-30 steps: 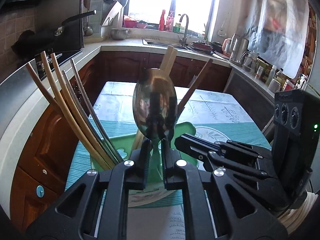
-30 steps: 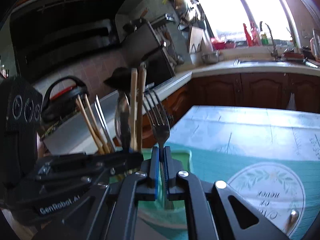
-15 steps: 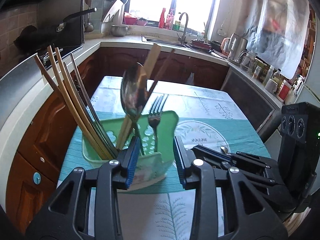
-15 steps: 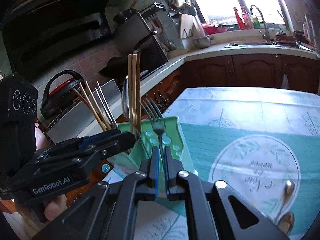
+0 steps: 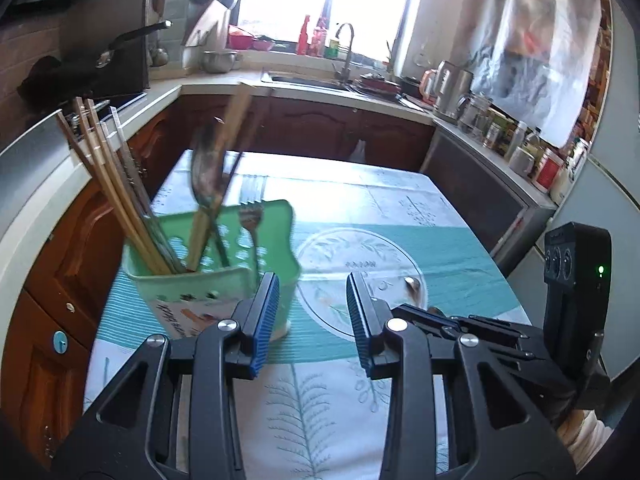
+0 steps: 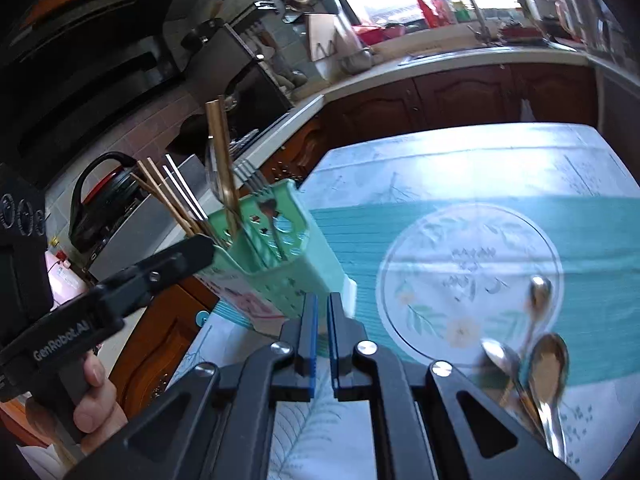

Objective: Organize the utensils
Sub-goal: 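Lower spoon and fork into the caddy and open both tools, then grasp a small spoon with the left tool while the right tool grasps another spoon, then lift both held spoons and carry them over the green caddy, then lower both spoons into the caddy and open both tools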

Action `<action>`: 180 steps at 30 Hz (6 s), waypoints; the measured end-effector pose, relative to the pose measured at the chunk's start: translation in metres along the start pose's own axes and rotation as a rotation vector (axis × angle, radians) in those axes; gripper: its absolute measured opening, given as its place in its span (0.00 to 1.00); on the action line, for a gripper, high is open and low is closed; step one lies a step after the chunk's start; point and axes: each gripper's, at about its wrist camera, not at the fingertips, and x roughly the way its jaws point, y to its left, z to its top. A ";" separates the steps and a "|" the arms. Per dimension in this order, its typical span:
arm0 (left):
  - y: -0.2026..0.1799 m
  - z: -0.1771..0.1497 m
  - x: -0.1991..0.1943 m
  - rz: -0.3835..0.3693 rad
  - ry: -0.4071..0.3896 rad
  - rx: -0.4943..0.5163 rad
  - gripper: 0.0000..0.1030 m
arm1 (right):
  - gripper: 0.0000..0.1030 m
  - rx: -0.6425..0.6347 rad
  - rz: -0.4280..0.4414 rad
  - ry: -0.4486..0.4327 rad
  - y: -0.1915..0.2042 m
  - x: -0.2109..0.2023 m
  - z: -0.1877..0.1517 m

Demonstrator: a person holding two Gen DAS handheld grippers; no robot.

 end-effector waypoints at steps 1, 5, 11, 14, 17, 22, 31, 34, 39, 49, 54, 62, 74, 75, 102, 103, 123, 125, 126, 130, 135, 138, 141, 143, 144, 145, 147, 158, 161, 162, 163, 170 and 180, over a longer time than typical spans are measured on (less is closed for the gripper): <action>-0.002 0.000 0.002 -0.006 0.007 0.004 0.31 | 0.05 0.005 -0.004 0.002 -0.003 -0.002 -0.001; -0.019 -0.006 0.010 -0.040 0.043 0.018 0.31 | 0.05 0.012 -0.038 0.010 -0.015 -0.014 -0.004; -0.046 -0.018 0.028 -0.078 0.094 0.041 0.31 | 0.05 0.050 -0.079 0.014 -0.041 -0.039 -0.007; -0.061 -0.027 0.043 -0.104 0.131 0.048 0.31 | 0.05 0.081 -0.120 0.001 -0.059 -0.059 -0.005; -0.070 -0.033 0.061 -0.126 0.167 0.050 0.31 | 0.12 0.113 -0.157 -0.021 -0.079 -0.079 -0.003; -0.087 -0.048 0.092 -0.175 0.248 0.052 0.31 | 0.15 0.101 -0.213 0.003 -0.102 -0.092 -0.001; -0.094 -0.065 0.156 -0.304 0.415 -0.073 0.31 | 0.15 0.159 -0.210 0.135 -0.146 -0.073 -0.015; -0.094 -0.066 0.175 -0.329 0.440 -0.124 0.31 | 0.16 0.190 -0.189 0.173 -0.157 -0.060 -0.021; -0.096 -0.064 0.201 -0.344 0.472 -0.190 0.31 | 0.16 0.210 -0.155 0.223 -0.173 -0.037 -0.019; -0.103 -0.064 0.234 -0.372 0.513 -0.244 0.31 | 0.26 0.163 -0.136 0.286 -0.178 -0.008 -0.011; -0.104 -0.062 0.240 -0.367 0.507 -0.256 0.30 | 0.26 0.068 -0.143 0.301 -0.166 -0.001 -0.011; -0.100 -0.063 0.249 -0.366 0.527 -0.280 0.04 | 0.26 -0.071 -0.181 0.333 -0.154 0.004 -0.010; -0.104 -0.049 0.200 -0.334 0.372 -0.156 0.00 | 0.01 0.024 -0.134 0.301 -0.165 -0.007 -0.009; -0.104 -0.047 0.195 -0.329 0.359 -0.145 0.00 | 0.01 0.023 -0.147 0.277 -0.163 -0.011 -0.009; -0.007 0.085 -0.056 0.130 -0.294 0.294 0.00 | 0.00 -0.391 -0.233 -0.419 0.000 -0.077 0.019; 0.002 0.087 -0.054 0.143 -0.295 0.298 0.01 | 0.00 -0.399 -0.234 -0.434 0.006 -0.075 0.022; 0.033 0.057 0.031 0.153 -0.261 0.490 0.01 | 0.01 -0.388 -0.232 -0.551 0.067 -0.002 0.060; 0.036 0.050 0.032 0.130 -0.260 0.491 0.01 | 0.01 -0.384 -0.240 -0.577 0.070 0.004 0.058; 0.039 0.048 0.033 0.115 -0.258 0.488 0.01 | 0.01 -0.386 -0.252 -0.590 0.072 0.008 0.056; 0.047 0.042 0.033 0.084 -0.266 0.467 0.01 | 0.01 -0.413 -0.280 -0.629 0.077 0.022 0.048; 0.057 0.039 0.025 0.037 -0.261 0.421 0.01 | 0.01 -0.479 -0.323 -0.678 0.084 0.038 0.033; 0.063 0.040 0.021 0.001 -0.257 0.390 0.01 | 0.01 -0.502 -0.339 -0.683 0.086 0.047 0.028; 0.066 0.039 0.019 -0.007 -0.259 0.378 0.01 | 0.01 -0.516 -0.348 -0.678 0.085 0.055 0.027; 0.069 0.041 0.019 -0.022 -0.253 0.365 0.02 | 0.01 -0.524 -0.346 -0.662 0.084 0.059 0.024; 0.070 0.041 0.019 -0.033 -0.245 0.356 0.03 | 0.01 -0.530 -0.341 -0.653 0.084 0.060 0.022; 0.071 0.041 0.020 -0.042 -0.236 0.345 0.06 | 0.01 -0.533 -0.337 -0.645 0.083 0.060 0.020; 0.075 0.042 0.020 -0.046 -0.232 0.333 0.16 | 0.01 -0.539 -0.321 -0.627 0.081 0.059 0.016; 0.065 0.034 0.001 -0.040 -0.272 0.318 0.45 | 0.02 -0.531 -0.251 -0.460 0.069 0.050 0.006; 0.061 0.030 -0.007 -0.043 -0.277 0.313 0.45 | 0.05 -0.498 -0.226 -0.431 0.063 0.045 0.007; 0.060 0.028 -0.009 -0.042 -0.279 0.309 0.45 | 0.06 -0.489 -0.222 -0.426 0.061 0.043 0.006; 0.059 0.027 -0.012 -0.039 -0.280 0.304 0.45 | 0.06 -0.470 -0.209 -0.420 0.059 0.040 0.005; 0.058 0.020 -0.026 -0.049 -0.269 0.264 0.45 | 0.06 -0.346 -0.156 -0.359 0.037 0.021 0.013; 0.038 -0.001 -0.029 -0.115 -0.219 0.245 0.45 | 0.30 -0.111 0.026 -0.163 -0.007 0.002 0.041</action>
